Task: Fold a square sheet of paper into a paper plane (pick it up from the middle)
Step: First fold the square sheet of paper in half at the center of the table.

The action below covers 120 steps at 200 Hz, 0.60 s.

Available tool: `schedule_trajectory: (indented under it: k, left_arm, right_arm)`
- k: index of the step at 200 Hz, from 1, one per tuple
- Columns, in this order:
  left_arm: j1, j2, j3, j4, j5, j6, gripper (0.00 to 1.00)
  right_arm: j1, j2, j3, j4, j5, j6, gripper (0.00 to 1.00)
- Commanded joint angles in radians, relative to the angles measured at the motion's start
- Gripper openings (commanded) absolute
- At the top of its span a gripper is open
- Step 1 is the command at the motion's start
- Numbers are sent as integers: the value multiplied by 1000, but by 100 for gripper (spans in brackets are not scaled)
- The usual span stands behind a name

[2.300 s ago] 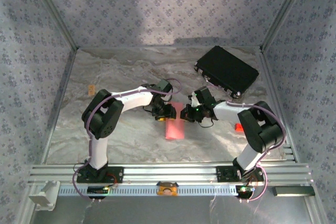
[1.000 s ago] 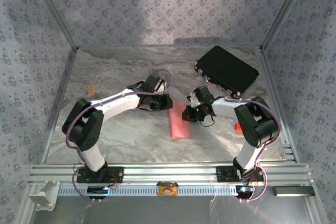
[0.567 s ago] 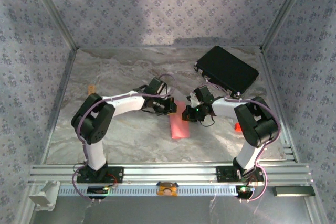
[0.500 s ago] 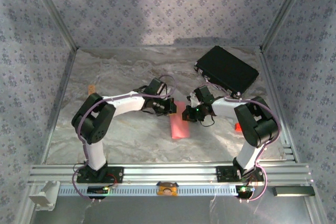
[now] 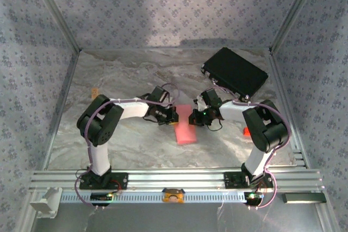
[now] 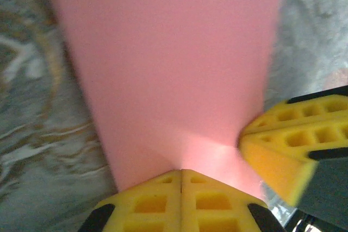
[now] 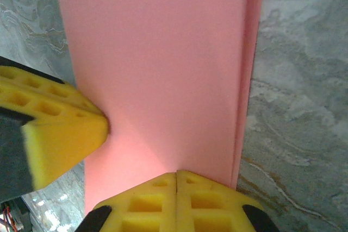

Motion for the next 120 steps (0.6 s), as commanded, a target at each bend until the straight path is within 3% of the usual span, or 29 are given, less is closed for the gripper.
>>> schedule_trajectory:
  k: [1, 120]
  left_arm:
    - [7, 32, -31, 21, -17, 32, 0]
    - [56, 7, 30, 103, 115, 3, 2]
  right_arm:
    - [-2, 43, -23, -82, 83, 11, 0]
    - [-4, 32, -25, -82, 79, 12, 0]
